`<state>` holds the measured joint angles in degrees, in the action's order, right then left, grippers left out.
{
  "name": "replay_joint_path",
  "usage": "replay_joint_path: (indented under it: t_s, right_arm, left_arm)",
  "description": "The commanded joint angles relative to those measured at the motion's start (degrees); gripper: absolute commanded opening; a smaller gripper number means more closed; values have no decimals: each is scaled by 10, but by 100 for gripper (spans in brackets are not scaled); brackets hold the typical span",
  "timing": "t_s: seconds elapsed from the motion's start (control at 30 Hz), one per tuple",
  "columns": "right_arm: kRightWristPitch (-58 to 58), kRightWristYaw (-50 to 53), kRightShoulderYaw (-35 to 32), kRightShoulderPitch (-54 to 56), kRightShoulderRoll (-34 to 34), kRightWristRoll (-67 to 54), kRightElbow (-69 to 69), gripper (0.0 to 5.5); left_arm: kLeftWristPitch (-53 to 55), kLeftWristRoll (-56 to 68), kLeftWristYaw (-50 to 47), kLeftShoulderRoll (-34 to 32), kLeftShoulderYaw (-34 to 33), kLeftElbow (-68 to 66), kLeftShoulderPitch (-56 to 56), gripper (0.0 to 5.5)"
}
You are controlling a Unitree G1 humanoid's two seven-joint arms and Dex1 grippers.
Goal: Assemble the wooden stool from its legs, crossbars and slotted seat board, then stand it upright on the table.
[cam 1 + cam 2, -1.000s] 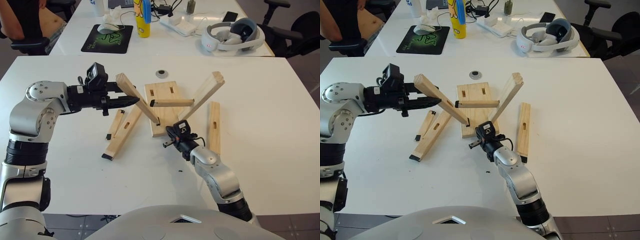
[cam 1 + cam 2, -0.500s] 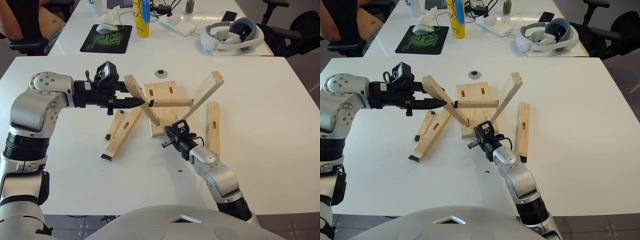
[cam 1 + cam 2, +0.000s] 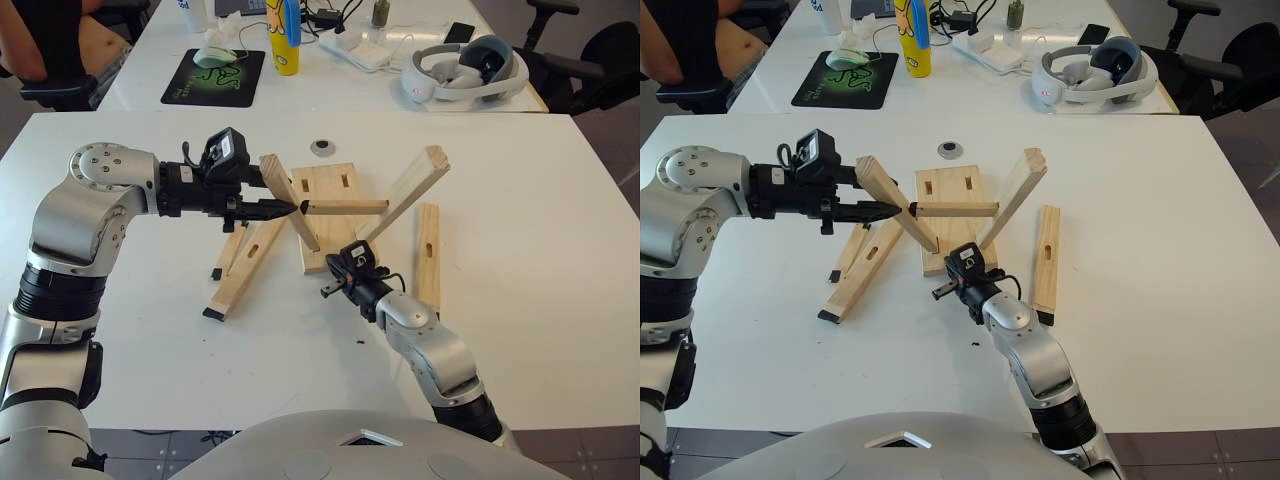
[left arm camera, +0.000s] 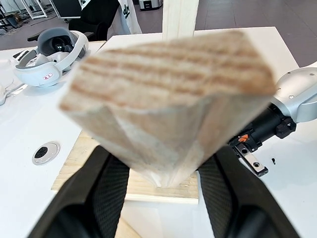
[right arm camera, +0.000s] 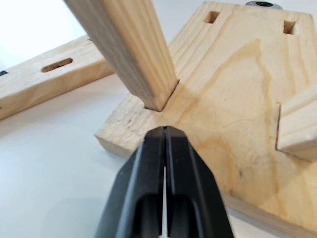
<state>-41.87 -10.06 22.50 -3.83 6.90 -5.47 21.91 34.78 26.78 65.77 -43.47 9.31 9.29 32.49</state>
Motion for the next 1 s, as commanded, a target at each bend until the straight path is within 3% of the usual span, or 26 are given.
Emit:
replay_joint_path:
  t_s: [0.03, 0.23, 0.4, 0.53, 0.63, 0.8, 1.0]
  right_arm:
    - [-43, -14, 21, -22, 5, -6, -27, 0]
    - [-15, -30, 14, -22, 26, -7, 13, 0]
    - [17, -75, -32, -27, 40, -73, 189, 0]
    - [-39, -39, -43, 36, -6, -108, 274, 0]
    - [-58, 2, -45, 84, -50, -107, 274, 0]
    - [-55, 80, 2, 129, -61, -12, 225, 0]
    - [-51, 105, 37, 144, -23, 73, 189, 0]
  left_arm:
    - [10, -14, 7, 5, 23, -12, 0, 203]
    - [8, -16, 7, -1, 22, -16, 0, 203]
    - [16, -10, 2, -8, 16, -7, -9, 203]
    - [24, -6, -1, -8, 11, -2, -9, 203]
    - [27, -6, -1, -5, 11, -1, -8, 203]
    - [20, -14, 11, 7, 28, -23, 18, 203]
    - [16, -17, 21, 7, 37, -31, 30, 203]
